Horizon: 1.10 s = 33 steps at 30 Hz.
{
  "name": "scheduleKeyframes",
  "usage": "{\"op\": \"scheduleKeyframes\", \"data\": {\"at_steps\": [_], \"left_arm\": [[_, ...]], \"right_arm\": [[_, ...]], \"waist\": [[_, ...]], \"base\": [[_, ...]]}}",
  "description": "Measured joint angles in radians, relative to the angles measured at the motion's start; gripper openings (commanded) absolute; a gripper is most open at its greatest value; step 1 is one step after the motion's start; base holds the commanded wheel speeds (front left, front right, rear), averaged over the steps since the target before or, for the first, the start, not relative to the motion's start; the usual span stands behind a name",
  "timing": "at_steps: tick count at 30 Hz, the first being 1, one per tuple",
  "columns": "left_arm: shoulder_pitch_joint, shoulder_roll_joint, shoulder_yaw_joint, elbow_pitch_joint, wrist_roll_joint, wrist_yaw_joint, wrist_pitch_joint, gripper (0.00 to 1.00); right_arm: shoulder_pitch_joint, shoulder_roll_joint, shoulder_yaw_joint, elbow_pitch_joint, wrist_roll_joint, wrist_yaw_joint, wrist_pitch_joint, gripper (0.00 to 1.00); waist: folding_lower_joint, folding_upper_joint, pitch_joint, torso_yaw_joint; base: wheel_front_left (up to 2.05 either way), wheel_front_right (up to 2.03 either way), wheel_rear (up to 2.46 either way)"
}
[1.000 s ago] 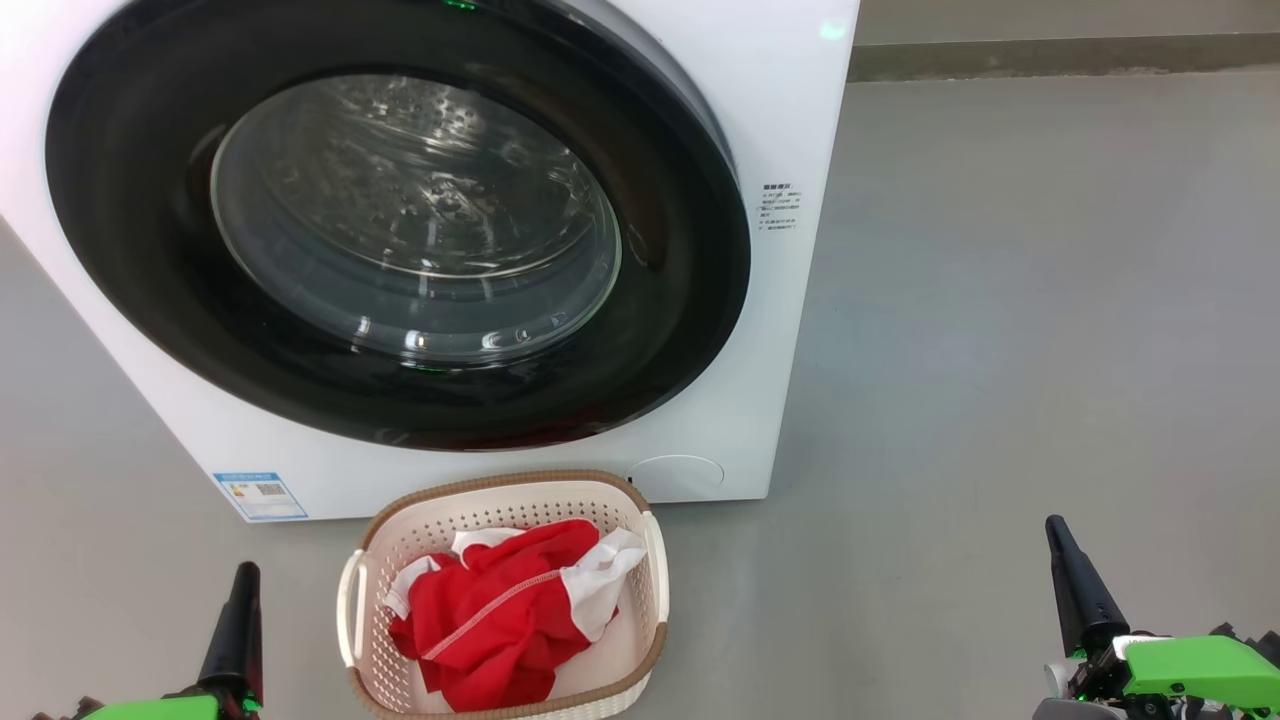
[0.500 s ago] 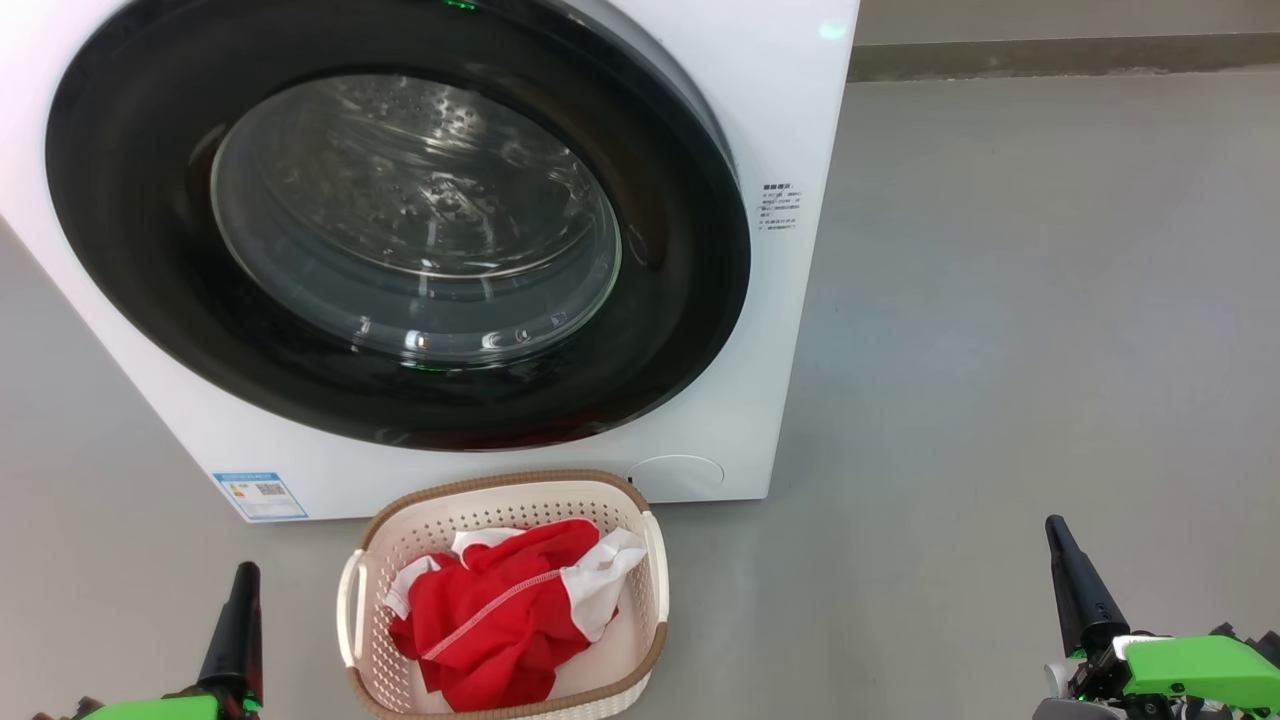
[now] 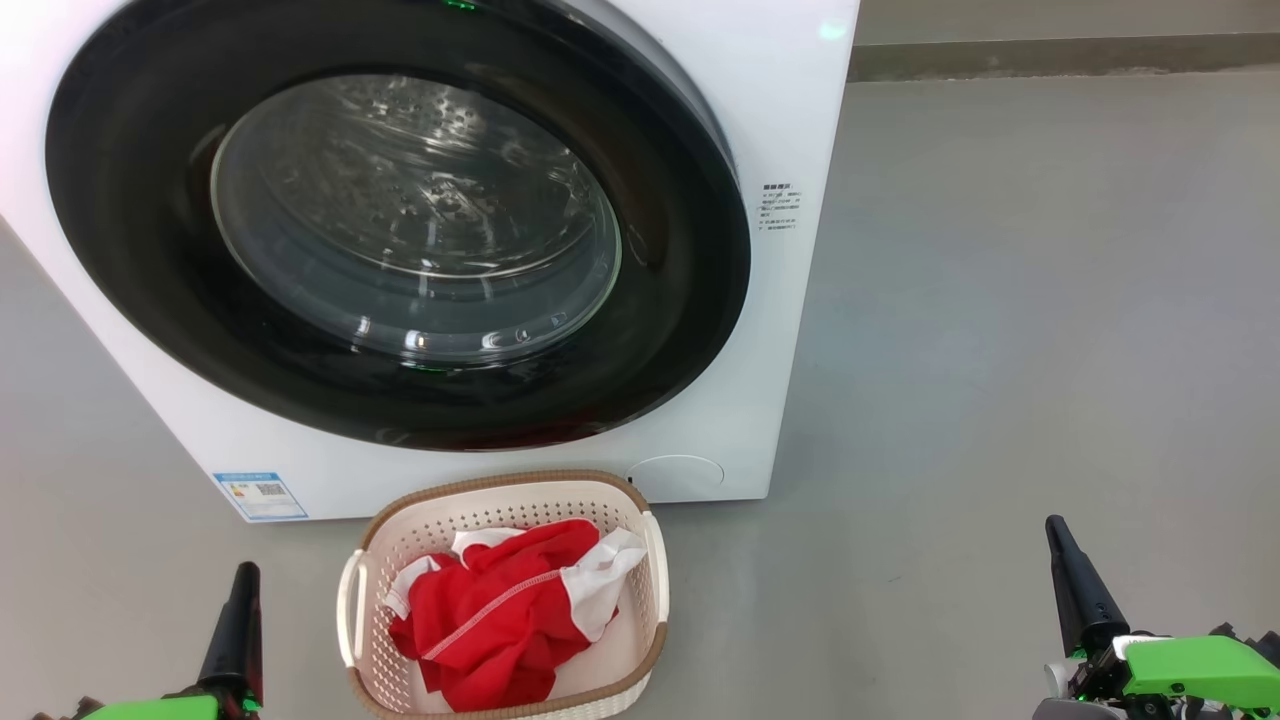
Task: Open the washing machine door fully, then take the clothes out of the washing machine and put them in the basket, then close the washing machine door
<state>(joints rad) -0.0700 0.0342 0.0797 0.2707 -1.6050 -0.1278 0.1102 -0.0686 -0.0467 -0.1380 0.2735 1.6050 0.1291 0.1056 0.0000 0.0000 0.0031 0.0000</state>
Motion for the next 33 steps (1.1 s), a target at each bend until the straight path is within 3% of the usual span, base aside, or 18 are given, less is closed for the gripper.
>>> {"op": "scheduleKeyframes", "data": {"at_steps": [33], "left_arm": [[0.0, 0.0, 0.0, 0.0, 0.0, 0.0, 0.0, 0.0]], "right_arm": [[0.0, 0.0, 0.0, 0.0, 0.0, 0.0, 0.0, 0.0]], "waist": [[0.0, 0.0, 0.0, 0.0]], "base": [[0.0, 0.0, 0.0]]}}
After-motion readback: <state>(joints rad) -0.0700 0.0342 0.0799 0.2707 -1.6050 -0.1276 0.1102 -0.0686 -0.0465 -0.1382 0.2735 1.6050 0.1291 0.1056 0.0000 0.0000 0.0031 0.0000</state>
